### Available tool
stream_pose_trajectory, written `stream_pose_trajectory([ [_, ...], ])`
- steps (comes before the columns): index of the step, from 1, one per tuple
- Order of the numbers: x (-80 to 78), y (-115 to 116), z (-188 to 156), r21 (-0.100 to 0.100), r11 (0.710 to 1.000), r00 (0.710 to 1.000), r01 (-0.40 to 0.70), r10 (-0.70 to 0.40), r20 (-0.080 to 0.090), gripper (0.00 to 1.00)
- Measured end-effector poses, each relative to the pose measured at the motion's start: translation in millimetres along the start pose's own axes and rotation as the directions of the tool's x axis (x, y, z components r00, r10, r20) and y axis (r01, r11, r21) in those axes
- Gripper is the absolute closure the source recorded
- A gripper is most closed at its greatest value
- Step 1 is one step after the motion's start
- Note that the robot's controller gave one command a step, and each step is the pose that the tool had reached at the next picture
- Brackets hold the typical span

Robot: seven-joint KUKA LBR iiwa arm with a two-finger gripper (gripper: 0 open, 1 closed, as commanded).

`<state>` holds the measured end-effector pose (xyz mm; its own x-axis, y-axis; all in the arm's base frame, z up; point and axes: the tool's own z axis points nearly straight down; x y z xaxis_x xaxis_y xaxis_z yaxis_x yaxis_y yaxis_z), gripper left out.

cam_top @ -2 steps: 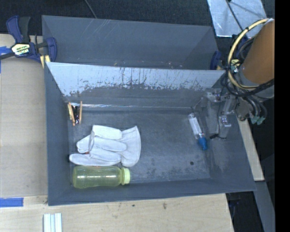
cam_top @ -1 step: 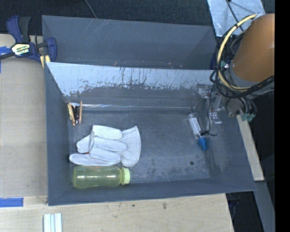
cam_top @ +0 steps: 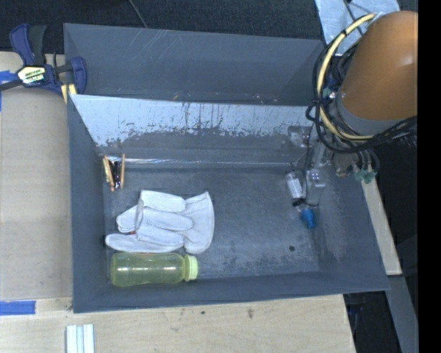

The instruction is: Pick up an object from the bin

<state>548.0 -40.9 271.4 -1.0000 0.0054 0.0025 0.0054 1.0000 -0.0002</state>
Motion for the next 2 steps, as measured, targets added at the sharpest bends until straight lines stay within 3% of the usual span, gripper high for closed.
stream_pose_trajectory([
  [1,-14.4,23,-4,0.000,1.000,1.000,0.006,-0.006,0.017,0.00],
  [2,-21.2,42,54,-0.001,1.000,1.000,-0.026,0.026,0.012,0.00],
])
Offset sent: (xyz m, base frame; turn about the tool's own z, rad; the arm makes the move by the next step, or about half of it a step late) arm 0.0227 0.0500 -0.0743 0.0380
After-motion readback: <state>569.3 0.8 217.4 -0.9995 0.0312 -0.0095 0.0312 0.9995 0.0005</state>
